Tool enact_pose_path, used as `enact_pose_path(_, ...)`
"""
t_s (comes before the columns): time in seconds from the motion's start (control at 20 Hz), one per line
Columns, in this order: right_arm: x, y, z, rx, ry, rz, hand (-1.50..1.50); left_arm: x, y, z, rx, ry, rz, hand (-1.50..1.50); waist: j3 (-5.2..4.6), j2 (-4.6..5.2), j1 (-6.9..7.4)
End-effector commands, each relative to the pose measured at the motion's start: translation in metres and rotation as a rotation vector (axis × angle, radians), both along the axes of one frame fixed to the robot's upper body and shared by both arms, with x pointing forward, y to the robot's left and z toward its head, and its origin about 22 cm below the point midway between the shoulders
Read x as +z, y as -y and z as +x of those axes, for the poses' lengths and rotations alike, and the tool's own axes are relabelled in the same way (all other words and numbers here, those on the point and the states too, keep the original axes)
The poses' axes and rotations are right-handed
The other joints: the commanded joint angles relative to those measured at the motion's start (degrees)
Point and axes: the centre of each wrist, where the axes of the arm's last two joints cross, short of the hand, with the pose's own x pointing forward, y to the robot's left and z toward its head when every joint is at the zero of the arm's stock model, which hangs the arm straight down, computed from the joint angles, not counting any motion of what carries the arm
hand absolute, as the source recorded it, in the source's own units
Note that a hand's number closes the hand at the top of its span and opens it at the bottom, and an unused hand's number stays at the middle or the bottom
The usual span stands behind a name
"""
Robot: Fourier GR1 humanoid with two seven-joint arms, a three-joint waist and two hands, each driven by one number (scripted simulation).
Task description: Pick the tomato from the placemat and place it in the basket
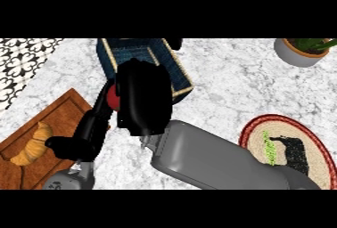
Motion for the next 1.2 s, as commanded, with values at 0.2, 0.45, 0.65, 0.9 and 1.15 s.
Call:
enact_pose_path(0.2,0.030,-0.020,0.004,-0.176,-0.067,0.144,1.50,0.001,-0.007,0.008,0.048,-0.009,0.010,0.00,-0.20,-0.12,-3.14)
enact_pose_path(0.45,0.040,-0.034,0.008,-0.268,-0.065,0.016,1.50,-0.008,-0.010,-0.004,0.075,-0.023,-0.005,0.00,-0.26,-0.86,-5.01)
enact_pose_path(0.65,0.053,-0.039,0.017,-0.313,-0.061,-0.001,1.50,-0.002,-0.020,-0.002,0.106,-0.007,0.004,0.00,-0.12,-0.85,-6.18)
enact_pose_path(0.9,0.057,-0.041,0.028,-0.332,-0.073,0.056,1.50,-0.007,-0.020,-0.007,0.119,-0.015,0.007,0.00,-0.03,-0.38,-6.84)
enact_pose_path(1.15,0.052,-0.042,0.028,-0.328,-0.066,0.065,1.50,-0.003,-0.026,-0.006,0.143,-0.017,-0.004,0.00,0.05,-0.54,-8.37)
